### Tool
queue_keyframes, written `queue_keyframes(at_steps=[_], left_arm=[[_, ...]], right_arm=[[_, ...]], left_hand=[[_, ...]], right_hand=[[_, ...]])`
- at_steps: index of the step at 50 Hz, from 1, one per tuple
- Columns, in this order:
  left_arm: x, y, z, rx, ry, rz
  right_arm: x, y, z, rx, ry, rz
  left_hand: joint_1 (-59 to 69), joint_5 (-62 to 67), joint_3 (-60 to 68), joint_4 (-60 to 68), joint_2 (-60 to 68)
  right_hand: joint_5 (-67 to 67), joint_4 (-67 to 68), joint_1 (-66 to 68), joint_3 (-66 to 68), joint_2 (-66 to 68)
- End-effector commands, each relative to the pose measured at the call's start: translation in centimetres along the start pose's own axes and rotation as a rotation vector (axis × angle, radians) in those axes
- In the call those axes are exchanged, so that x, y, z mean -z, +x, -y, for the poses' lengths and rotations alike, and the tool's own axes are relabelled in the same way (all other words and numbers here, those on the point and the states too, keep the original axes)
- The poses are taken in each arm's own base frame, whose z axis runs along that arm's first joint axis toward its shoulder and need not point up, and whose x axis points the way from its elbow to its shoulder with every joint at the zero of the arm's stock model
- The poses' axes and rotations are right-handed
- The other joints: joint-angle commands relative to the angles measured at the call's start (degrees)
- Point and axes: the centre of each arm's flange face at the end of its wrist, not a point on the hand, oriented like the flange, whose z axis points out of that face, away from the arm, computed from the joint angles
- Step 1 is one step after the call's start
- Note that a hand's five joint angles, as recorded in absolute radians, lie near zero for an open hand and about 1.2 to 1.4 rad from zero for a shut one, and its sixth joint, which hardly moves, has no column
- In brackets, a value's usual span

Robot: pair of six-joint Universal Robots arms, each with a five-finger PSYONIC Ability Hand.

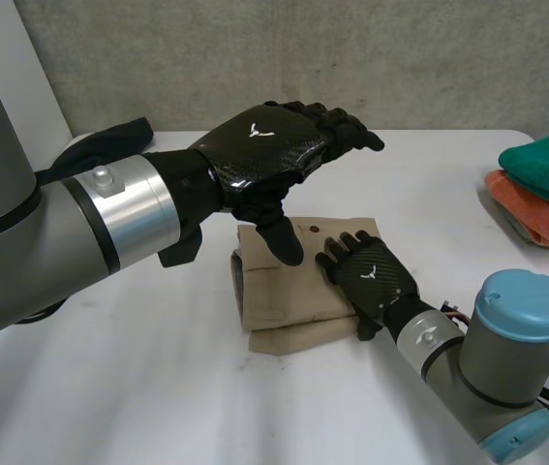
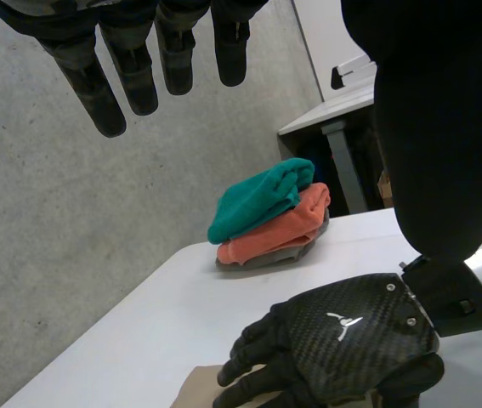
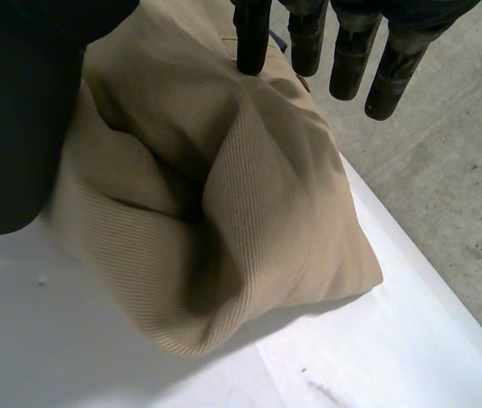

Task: Fold the laundry.

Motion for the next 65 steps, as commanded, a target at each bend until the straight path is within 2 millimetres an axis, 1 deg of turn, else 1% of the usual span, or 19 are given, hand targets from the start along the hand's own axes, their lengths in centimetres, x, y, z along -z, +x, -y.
queue_keyframes(at_steps=[1,10,15,22,27,28,31,34,37,40,45,51,52,55,56,59,60,63,65], left_arm=[[0.1,0.2,-0.4,0.007,-0.011,-0.005],[0.2,0.5,-1.0,0.015,-0.029,-0.013],[0.2,0.5,-1.1,0.015,-0.031,-0.011],[0.2,0.6,-1.2,0.018,-0.034,-0.013],[0.2,0.7,-1.6,0.025,-0.044,-0.018],[0.2,0.7,-1.6,0.025,-0.044,-0.018],[0.2,0.6,-1.7,0.027,-0.047,-0.016],[0.2,0.5,-1.7,0.027,-0.047,-0.013],[0.3,0.5,-1.8,0.028,-0.048,-0.013],[0.3,0.5,-1.7,0.026,-0.047,-0.013],[0.3,0.5,-1.7,0.027,-0.047,-0.011],[0.5,0.6,-1.9,0.030,-0.053,-0.012],[0.5,0.7,-1.8,0.028,-0.051,-0.013],[0.5,0.6,-1.8,0.026,-0.047,-0.011],[0.5,0.6,-1.7,0.023,-0.043,-0.010],[0.4,0.5,-1.6,0.017,-0.034,-0.007],[0.4,0.5,-1.6,0.016,-0.032,-0.007],[0.5,0.5,-1.4,0.010,-0.024,-0.006],[0.6,0.6,-1.2,0.006,-0.019,-0.005]], right_arm=[[-0.9,0.0,0.0,0.002,0.011,0.001],[-1.0,0.1,0.1,-0.005,0.017,-0.003],[-1.2,0.4,0.4,-0.006,0.025,-0.012],[-2.4,0.1,-0.2,-0.001,0.025,-0.007],[-3.4,0.2,-0.4,0.002,0.028,-0.007],[-3.7,0.3,-0.4,0.004,0.032,-0.011],[-4.1,0.7,-0.2,0.005,0.042,-0.025],[-4.2,2.3,0.6,0.012,0.044,-0.097],[-4.1,3.0,1.4,0.020,0.059,-0.120],[-3.9,4.7,1.9,0.025,0.072,-0.162],[-3.7,9.4,-0.5,0.024,0.033,-0.255],[-4.0,12.7,-1.5,0.075,0.141,-0.222],[-4.2,14.2,-1.2,0.109,0.197,-0.228],[-4.6,16.0,-0.4,0.144,0.255,-0.252],[-4.8,17.6,0.4,0.163,0.287,-0.285],[-5.2,19.4,1.8,0.185,0.337,-0.322],[-5.3,21.1,2.6,0.195,0.368,-0.352],[-5.1,23.7,3.8,0.198,0.416,-0.393],[-4.8,26.5,5.2,0.196,0.475,-0.431]], left_hand=[[0.91,-0.81,-0.38,0.26,0.37],[1.07,-0.64,-0.22,0.42,0.54],[0.91,-0.81,-0.39,0.26,0.37],[0.91,-0.81,-0.39,0.26,0.37],[0.91,-0.81,-0.39,0.26,0.37],[0.91,-0.81,-0.39,0.26,0.37],[0.91,-0.81,-0.39,0.26,0.37],[0.91,-0.81,-0.39,0.26,0.37],[0.91,-0.81,-0.39,0.26,0.37],[0.91,-0.81,-0.39,0.26,0.37],[0.91,-0.81,-0.39,0.26,0.37],[0.91,-0.81,-0.39,0.26,0.37],[0.91,-0.81,-0.39,0.26,0.37],[0.91,-0.81,-0.39,0.26,0.37],[0.91,-0.81,-0.39,0.26,0.37],[0.91,-0.81,-0.39,0.26,0.37],[0.91,-0.81,-0.39,0.26,0.37],[0.91,-0.81,-0.39,0.26,0.37],[0.91,-0.81,-0.39,0.26,0.37]], right_hand=[[-2.16,-0.91,2.75,1.44,0.20],[8.60,9.85,13.51,12.20,10.96],[8.94,10.19,13.86,12.55,11.31],[17.34,18.59,22.25,20.94,19.70],[33.46,34.71,38.37,37.07,35.83],[45.49,46.74,50.41,49.10,47.86],[67.01,68.27,71.93,70.62,69.38],[67.08,68.34,72.00,70.69,69.45],[67.08,68.34,72.00,70.69,69.45],[67.08,68.34,72.00,70.69,69.45],[67.08,68.34,72.00,70.69,69.45],[67.08,68.34,72.00,70.69,69.45],[67.08,68.34,72.00,70.69,69.45],[67.08,68.34,72.00,70.69,69.45],[67.08,68.34,72.00,70.69,69.45],[67.08,68.34,72.00,70.69,69.45],[67.08,68.34,72.00,70.69,69.45],[67.08,68.34,72.00,70.69,69.45],[67.08,68.34,72.00,70.69,69.45]])
